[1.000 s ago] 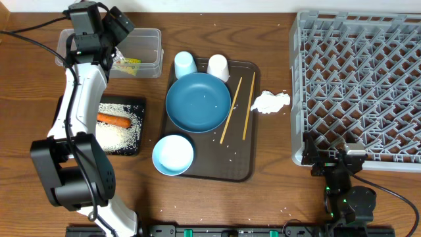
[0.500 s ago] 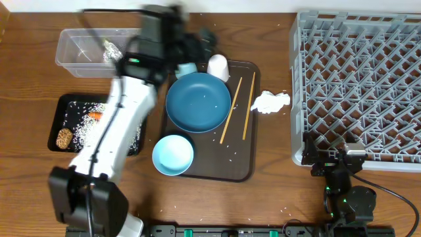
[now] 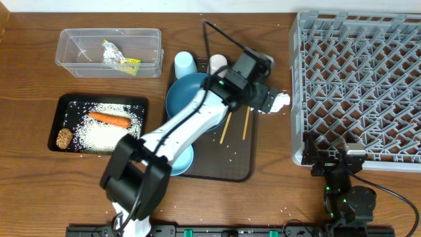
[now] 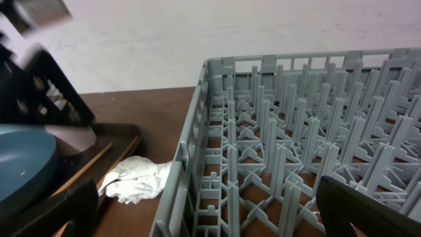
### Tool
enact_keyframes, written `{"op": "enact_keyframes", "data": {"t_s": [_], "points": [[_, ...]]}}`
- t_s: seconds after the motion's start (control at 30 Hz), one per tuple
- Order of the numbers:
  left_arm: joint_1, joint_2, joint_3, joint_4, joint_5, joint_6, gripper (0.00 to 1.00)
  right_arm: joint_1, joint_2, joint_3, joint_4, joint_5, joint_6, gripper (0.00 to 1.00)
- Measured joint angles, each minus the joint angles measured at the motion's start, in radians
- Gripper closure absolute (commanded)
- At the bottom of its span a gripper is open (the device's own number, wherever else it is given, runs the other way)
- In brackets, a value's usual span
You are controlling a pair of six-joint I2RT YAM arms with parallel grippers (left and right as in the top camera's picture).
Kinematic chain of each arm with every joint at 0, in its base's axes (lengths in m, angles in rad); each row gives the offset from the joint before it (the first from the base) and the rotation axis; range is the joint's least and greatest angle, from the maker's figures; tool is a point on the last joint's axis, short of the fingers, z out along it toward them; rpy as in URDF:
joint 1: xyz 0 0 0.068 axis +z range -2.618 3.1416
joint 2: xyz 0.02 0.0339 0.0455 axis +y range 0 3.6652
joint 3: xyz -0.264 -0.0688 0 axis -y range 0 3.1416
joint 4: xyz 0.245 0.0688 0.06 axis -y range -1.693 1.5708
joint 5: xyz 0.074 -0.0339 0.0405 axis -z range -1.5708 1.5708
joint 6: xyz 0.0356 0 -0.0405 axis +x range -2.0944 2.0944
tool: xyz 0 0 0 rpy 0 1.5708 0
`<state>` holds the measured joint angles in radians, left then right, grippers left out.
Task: Sort waste into correct bins and load items into the dishwasher rack
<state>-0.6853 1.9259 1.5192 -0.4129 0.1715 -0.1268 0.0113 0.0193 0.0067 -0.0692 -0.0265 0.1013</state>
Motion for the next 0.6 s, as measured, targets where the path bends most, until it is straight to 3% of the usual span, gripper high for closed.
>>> {"op": "enact_keyframes", "data": {"t_s": [0.6], "points": [[-0.045,0.189,0.000,0.216,-0.021,0.299,0.01,0.000,0.000,0.000,0.000,0.000,0.000,0.01]]}}
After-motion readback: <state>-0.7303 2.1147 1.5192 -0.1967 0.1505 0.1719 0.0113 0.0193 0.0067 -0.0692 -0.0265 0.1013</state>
